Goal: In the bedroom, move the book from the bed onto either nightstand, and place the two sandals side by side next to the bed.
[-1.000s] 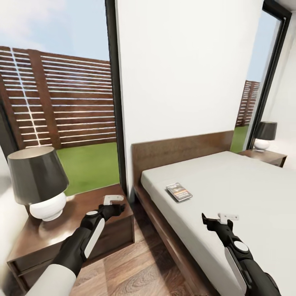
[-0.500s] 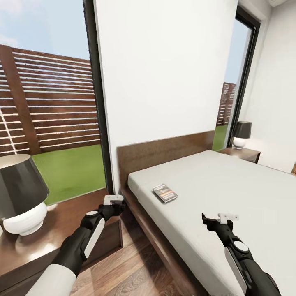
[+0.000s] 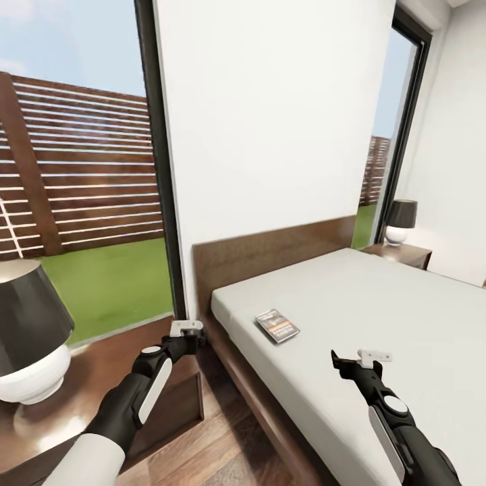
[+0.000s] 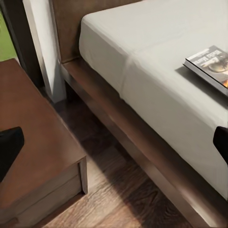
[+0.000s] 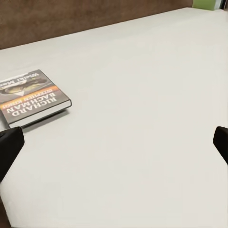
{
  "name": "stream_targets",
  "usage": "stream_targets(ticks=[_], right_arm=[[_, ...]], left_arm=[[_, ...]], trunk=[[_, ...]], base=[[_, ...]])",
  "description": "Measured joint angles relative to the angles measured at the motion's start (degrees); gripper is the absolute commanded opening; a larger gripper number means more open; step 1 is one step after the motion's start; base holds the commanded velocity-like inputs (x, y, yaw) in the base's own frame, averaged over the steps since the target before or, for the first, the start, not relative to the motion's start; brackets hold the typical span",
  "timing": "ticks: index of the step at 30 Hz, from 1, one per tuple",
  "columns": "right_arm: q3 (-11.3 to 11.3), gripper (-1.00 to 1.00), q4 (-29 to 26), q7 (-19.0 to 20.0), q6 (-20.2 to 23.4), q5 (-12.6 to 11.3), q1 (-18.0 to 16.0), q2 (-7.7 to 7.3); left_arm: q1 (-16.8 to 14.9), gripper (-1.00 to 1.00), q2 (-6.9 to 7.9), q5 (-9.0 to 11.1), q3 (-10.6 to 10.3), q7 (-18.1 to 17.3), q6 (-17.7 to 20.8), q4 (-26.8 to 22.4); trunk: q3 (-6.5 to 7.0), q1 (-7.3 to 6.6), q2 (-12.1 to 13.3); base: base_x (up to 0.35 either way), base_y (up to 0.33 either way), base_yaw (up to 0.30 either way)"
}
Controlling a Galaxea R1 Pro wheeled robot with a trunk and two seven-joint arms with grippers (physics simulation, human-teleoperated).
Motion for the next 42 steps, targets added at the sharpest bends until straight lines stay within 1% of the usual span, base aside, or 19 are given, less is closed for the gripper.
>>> stream_targets(ticks=[8,15,22,31,33,35,37,42], right_arm=[[0.00,1.00,0.00,0.00,0.00,0.00,0.00,0.00],[-0.03,1.00,0.00,0.07,-0.02,0.00,0.01,-0.02],[-0.08,1.00,-0.01,0.12,0.00,0.00,0.00,-0.04],[-0.09,1.00,-0.01,0.00,0.04,0.00,0.00,-0.03],[-0.57,1.00,-0.65,-0.58,-0.60,0.66,-0.51,-0.60],[-0.59,1.00,-1.30,-1.15,-1.23,1.31,-0.51,-0.60],[-0.49,1.00,-1.94,-1.00,-0.81,1.93,-0.68,-0.51],[-0.45,1.00,-2.89,-0.83,-0.29,1.86,-2.20,-0.23]], left_arm=[[0.04,1.00,0.00,-0.05,-0.01,0.00,0.00,0.09],[0.03,1.00,-0.01,0.02,0.01,-0.04,0.01,0.12],[0.05,1.00,-0.01,0.03,-0.04,-0.08,-0.04,0.10],[0.03,1.00,-0.07,0.02,-0.05,-0.08,-0.03,0.05],[0.68,1.00,0.58,-0.71,0.62,0.50,-0.67,-0.59],[1.22,1.00,1.22,-1.23,0.78,0.59,-1.31,-1.23],[1.06,1.00,1.82,-1.25,0.83,0.27,-1.34,-1.87],[0.74,1.00,3.43,-1.56,0.64,-0.06,-1.14,-3.47]], trunk=[[0.00,0.00,0.00],[0.05,0.00,0.00],[0.23,0.03,0.00],[0.26,0.03,0.00],[0.26,0.03,0.00],[0.26,0.03,0.00],[0.26,0.03,0.00],[0.26,0.03,0.00]], base=[[0.323,0.042,-0.019],[0.270,0.199,-0.217],[0.059,0.071,-0.244],[0.002,0.002,-0.017],[0.000,0.000,0.000],[0.000,0.000,0.000],[0.000,0.000,0.000],[0.000,0.000,0.000]])
